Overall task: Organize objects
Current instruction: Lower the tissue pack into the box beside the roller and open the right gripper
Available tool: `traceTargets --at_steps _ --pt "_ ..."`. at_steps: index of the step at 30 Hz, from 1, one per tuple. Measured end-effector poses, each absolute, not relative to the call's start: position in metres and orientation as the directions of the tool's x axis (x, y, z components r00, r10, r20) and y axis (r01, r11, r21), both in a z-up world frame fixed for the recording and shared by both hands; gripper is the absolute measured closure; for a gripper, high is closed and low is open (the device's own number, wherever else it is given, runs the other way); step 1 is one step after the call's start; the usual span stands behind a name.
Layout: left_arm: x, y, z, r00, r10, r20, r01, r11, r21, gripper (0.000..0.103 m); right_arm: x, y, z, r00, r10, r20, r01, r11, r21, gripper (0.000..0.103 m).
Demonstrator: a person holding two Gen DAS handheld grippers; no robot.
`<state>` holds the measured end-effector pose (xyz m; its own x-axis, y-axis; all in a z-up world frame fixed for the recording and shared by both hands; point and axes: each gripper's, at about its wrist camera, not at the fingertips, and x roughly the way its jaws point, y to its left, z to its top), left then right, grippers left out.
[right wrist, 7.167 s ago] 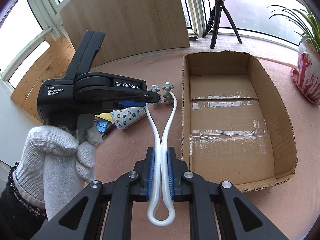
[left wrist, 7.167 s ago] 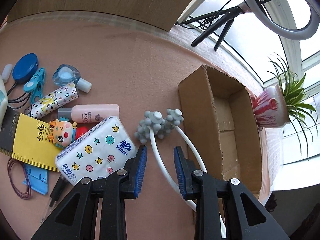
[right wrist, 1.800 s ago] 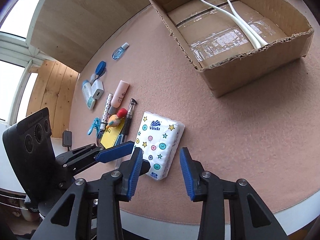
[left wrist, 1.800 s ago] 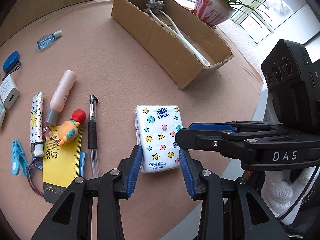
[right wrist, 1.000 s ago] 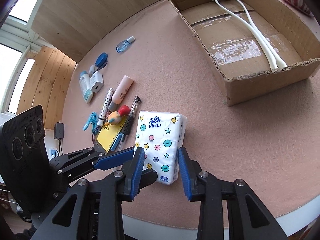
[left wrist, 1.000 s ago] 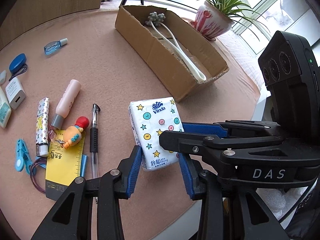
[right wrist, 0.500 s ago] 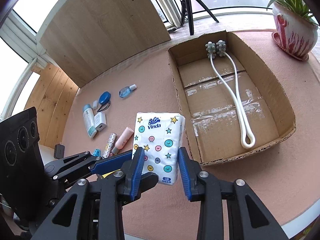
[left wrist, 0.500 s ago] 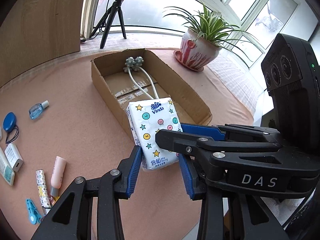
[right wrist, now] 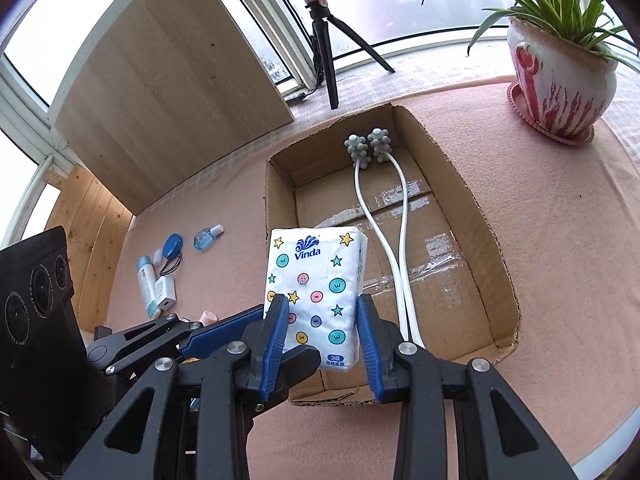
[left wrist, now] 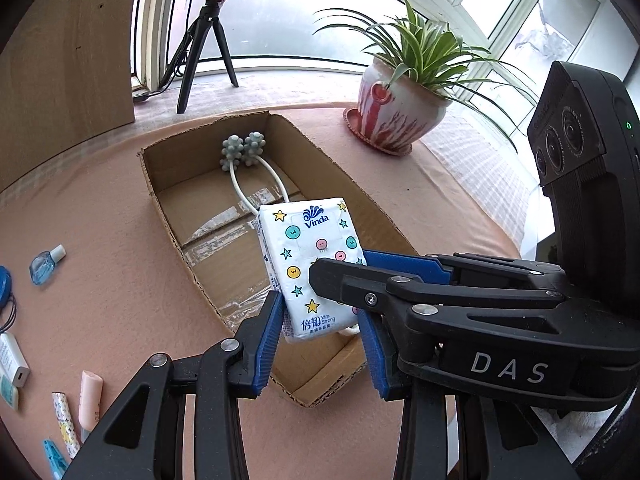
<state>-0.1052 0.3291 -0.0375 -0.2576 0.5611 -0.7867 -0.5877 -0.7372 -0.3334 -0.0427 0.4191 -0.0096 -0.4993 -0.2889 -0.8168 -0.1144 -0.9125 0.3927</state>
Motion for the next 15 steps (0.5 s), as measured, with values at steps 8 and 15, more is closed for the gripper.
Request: traceTargets --at_steps 8,15 --pt "-0.109 0.326 -0.042 -0.293 0.535 -0.792 -0.559 -0.768 -0.312 0.039 -0.045 0.42 -0.011 -0.52 -0.284 -0.806 -0.078 -0.923 0.376 0.061" --pt "-0.103 0.313 -0.042 -0.295 0.522 -0.8 -0.552 -0.777 -0.303 0.039 -0.043 0.418 -0.008 -0.545 -0.259 -0.797 -0.113 -0.92 0.376 0.043"
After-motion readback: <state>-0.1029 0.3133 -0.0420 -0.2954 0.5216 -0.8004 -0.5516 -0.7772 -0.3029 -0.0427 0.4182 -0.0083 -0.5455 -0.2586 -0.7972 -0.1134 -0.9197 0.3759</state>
